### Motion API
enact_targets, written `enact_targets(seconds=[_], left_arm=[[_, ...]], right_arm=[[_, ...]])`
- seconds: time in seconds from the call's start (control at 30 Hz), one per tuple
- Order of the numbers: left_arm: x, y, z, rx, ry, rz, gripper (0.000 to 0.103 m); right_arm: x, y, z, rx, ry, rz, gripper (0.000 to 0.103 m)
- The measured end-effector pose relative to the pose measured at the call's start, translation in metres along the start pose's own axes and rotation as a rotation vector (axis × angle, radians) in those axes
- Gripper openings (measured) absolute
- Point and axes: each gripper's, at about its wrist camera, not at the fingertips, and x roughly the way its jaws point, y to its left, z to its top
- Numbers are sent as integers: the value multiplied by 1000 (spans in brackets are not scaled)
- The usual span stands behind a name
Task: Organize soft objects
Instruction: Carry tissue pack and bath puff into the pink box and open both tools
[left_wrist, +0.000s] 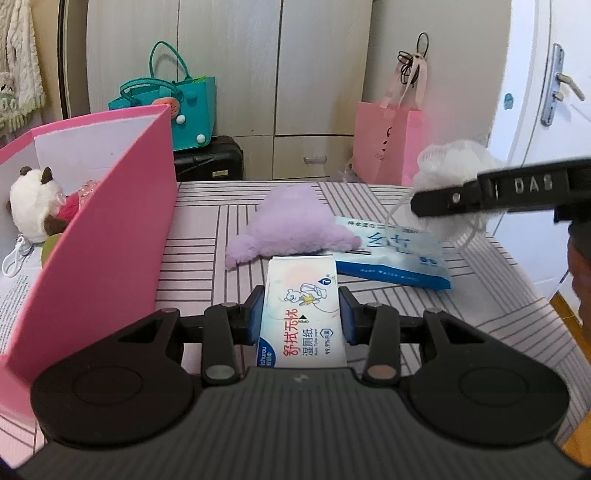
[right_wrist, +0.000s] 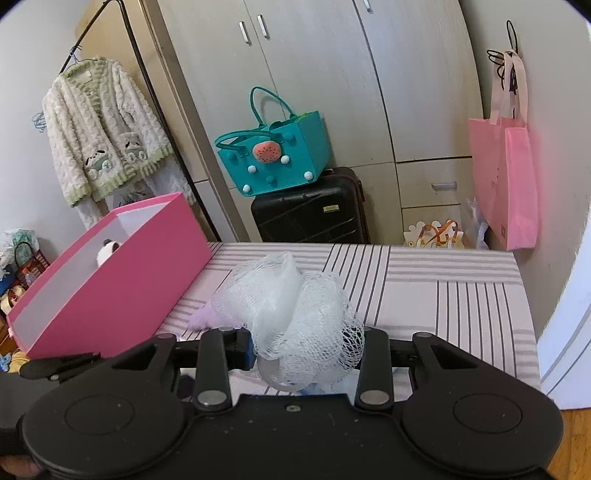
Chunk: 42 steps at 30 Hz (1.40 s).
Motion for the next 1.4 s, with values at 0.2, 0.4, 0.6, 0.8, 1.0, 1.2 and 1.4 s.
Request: enact_targets(seconds=[0.2,0.4,0.6,0.8,1.0,1.2,1.4], left_arm=[[-24,0,0,0,3,-51,39],[-46,3,-2,-3,29,-99,39],[-65,9,-3,4,45,-132,39],[-78,19,-8,7,97,-164,39],[-82,35,-10,9,219,-245,39],[-99,50,-7,30,270,-247,39],[-116,65,0,18,341,-256,39]], right_arm=[[-13,5,-27,36,-14,79,43],[-16,11,-53,95,27,101,43],[-27,25,-62,93,91,122,43],[-34,37,-68,80,162,125,43],[-34,48,-70,78,248,207,43],[-39,69,-66,33,315,269,43],[-40,93,-53,-4,395,343,43]])
